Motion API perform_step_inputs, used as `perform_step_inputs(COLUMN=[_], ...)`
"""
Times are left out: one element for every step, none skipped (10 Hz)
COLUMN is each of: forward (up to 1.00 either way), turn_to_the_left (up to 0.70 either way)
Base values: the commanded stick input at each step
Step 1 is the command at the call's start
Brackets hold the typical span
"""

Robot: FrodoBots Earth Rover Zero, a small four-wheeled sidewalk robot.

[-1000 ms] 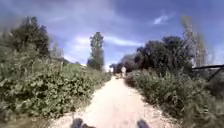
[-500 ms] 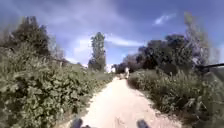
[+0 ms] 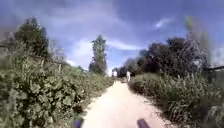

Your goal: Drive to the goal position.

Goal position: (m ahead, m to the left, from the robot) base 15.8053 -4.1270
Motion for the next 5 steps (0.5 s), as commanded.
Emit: perform_step_inputs(forward=[0.70,0.70,0.70,0.70,0.70], turn_to_the_left=[-0.08,-0.24,-0.31,-0.28,-0.10])
